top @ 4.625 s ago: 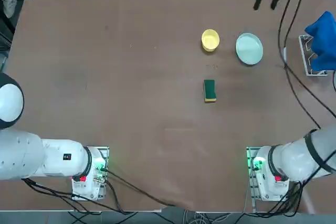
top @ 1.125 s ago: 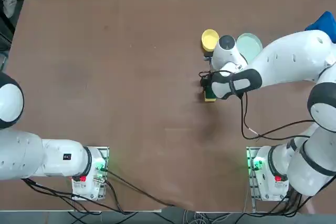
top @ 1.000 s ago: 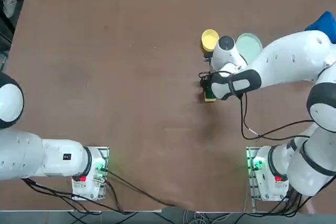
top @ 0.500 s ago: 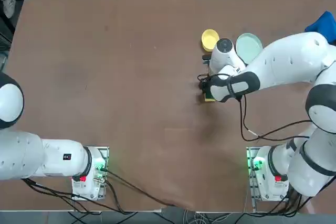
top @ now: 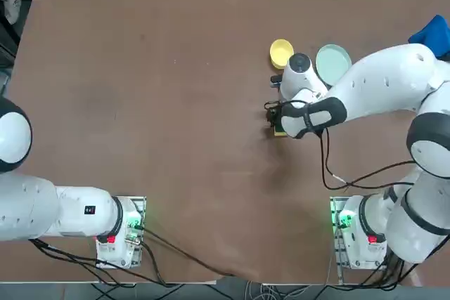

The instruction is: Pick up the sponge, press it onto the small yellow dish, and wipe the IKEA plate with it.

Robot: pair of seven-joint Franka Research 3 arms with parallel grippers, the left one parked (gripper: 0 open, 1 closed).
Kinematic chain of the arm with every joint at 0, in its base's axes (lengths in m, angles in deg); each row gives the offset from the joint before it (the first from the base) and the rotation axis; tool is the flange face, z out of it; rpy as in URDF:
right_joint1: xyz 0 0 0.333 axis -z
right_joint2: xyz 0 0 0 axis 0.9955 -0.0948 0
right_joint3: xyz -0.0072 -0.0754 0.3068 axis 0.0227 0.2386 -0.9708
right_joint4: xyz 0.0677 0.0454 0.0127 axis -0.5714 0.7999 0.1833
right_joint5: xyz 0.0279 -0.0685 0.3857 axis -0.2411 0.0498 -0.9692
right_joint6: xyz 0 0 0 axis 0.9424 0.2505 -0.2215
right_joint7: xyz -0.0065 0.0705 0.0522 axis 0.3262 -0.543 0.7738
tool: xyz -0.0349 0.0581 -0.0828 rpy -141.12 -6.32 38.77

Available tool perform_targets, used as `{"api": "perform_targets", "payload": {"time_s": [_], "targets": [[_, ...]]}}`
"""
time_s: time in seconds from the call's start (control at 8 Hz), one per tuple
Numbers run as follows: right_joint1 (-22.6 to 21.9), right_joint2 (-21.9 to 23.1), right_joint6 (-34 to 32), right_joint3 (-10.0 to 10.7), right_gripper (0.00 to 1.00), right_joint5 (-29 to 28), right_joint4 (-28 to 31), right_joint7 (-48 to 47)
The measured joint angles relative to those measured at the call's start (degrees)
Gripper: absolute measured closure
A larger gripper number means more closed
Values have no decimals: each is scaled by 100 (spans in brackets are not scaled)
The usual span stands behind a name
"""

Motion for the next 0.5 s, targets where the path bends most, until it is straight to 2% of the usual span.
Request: {"api": "perform_targets", "payload": {"time_s": [0.25, 0.5], "targets": [[0, -46, 1, 1, 6, 0, 0, -1], [0, -50, 3, 1, 21, 0, 0, -3]]}}
